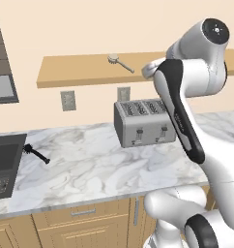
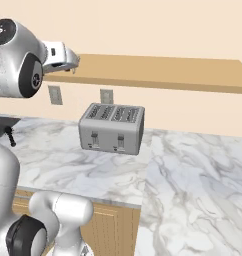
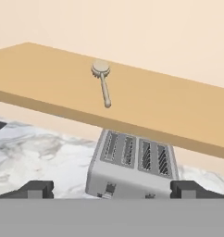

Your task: Locate and retrieve the dish brush and dish brush from the cabinet. Place them next to the sink.

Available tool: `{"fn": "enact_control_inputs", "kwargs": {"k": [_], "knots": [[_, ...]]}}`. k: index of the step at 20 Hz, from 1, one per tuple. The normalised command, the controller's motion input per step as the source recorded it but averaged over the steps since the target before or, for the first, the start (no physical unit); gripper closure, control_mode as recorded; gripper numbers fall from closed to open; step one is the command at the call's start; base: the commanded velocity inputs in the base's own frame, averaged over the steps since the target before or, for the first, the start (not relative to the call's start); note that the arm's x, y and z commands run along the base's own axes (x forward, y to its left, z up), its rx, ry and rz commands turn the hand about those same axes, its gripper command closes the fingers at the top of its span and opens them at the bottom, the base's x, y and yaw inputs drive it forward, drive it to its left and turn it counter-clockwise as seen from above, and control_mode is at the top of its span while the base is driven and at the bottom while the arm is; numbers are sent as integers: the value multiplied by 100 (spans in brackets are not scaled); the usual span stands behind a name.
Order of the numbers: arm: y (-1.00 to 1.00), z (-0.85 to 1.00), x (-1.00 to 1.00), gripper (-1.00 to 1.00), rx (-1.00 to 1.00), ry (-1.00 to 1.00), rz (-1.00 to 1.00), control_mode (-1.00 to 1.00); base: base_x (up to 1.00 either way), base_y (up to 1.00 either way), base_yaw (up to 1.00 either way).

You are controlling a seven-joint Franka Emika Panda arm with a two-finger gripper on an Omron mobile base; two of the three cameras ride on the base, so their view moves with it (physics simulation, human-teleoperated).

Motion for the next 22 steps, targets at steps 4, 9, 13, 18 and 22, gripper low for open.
{"fn": "enact_control_inputs", "kwargs": {"k": [4, 9, 13, 18, 22], "knots": [[8, -2, 50, -100, -2, 1, 1, -100, 0, 0, 0], [10, 0, 46, -100, -4, 5, 0, -100, 0, 0, 0], [7, -12, 50, -100, -1, 10, 0, -100, 0, 0, 0], [10, -17, 51, -100, 0, 8, 2, -100, 0, 0, 0], [13, -9, 49, -100, 0, 4, 4, -100, 0, 0, 0]]}}
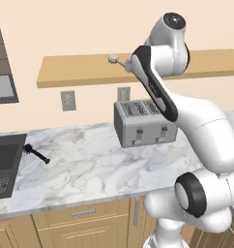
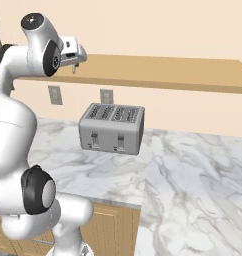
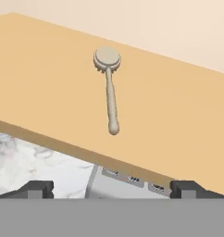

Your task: Locate and retrieve the dish brush and dish brush from the cabinet. Place them next to the sink.

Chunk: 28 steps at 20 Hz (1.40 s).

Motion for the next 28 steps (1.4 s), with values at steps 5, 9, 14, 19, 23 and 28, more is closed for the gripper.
{"fn": "enact_control_inputs", "kwargs": {"k": [5, 9, 14, 19, 23, 28], "knots": [[11, 0, 43, -100, 0, 1, 3, -100, 0, 0, 0], [8, -8, 37, -100, 0, 1, 3, -100, 0, 0, 0], [10, -15, 39, -100, -2, 3, 1, -100, 0, 0, 0], [7, -13, 34, -100, -4, 4, 0, -100, 0, 0, 0], [3, -10, 27, -100, -2, 6, 0, -100, 0, 0, 0], [2, -15, 23, -100, -1, 7, 0, -100, 0, 0, 0]]}}
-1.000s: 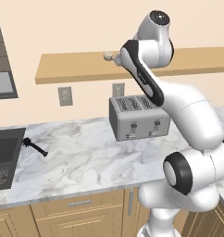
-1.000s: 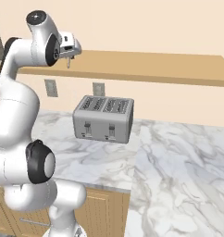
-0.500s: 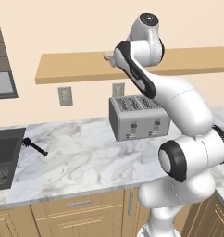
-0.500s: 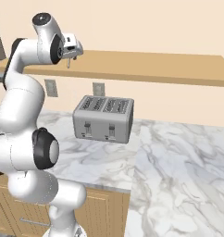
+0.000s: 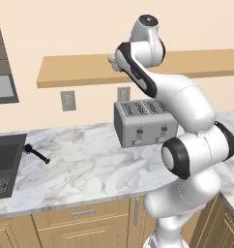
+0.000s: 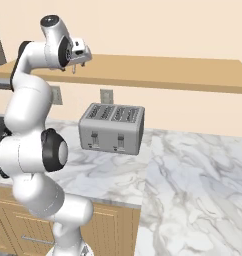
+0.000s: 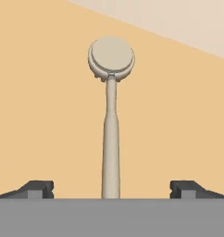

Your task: Locate and retrieve the dish brush and dish brush from the cabinet. Place them next to the sink.

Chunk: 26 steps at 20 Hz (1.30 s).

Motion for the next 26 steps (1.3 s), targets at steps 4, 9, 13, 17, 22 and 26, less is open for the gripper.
{"fn": "enact_control_inputs", "kwargs": {"k": [4, 9, 13, 17, 22, 26], "knots": [[5, -14, 18, -100, 0, 0, 0, -100, 0, 0, 0], [5, -11, 18, -100, 0, 0, 0, -100, 0, 0, 0], [4, -16, 18, -100, 0, 0, 0, -100, 0, 0, 0], [1, -18, 13, -100, 0, 0, 0, -100, 0, 0, 0], [0, -25, 5, 100, 0, 1, 0, -100, 0, 0, 0], [0, -30, 1, 100, 1, 3, 0, -100, 0, 0, 0]]}}
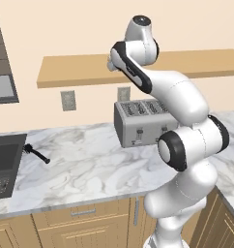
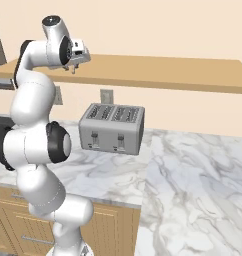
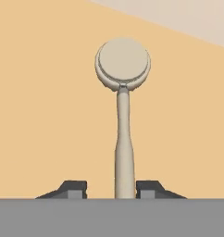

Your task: Locate and retrieve the dish brush and dish brush from the cabinet. Place them next to the sink.

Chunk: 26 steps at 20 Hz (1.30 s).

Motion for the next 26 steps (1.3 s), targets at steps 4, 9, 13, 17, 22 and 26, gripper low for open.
{"fn": "enact_control_inputs", "kwargs": {"k": [4, 9, 13, 17, 22, 26], "knots": [[0, -30, 0, 100, 1, 4, 0, -100, 0, 0, 0], [1, -18, 5, 100, 0, 2, 0, -100, 0, 0, 0], [6, 0, 3, 100, 0, 0, 0, -100, 0, 0, 0], [4, 19, -25, 100, 0, -1, 0, -100, 0, 0, 0], [0, 36, -32, 100, 0, 0, 0, -100, 0, 0, 0], [0, 27, -51, 100, 0, 0, -2, -100, 0, 0, 0]]}}
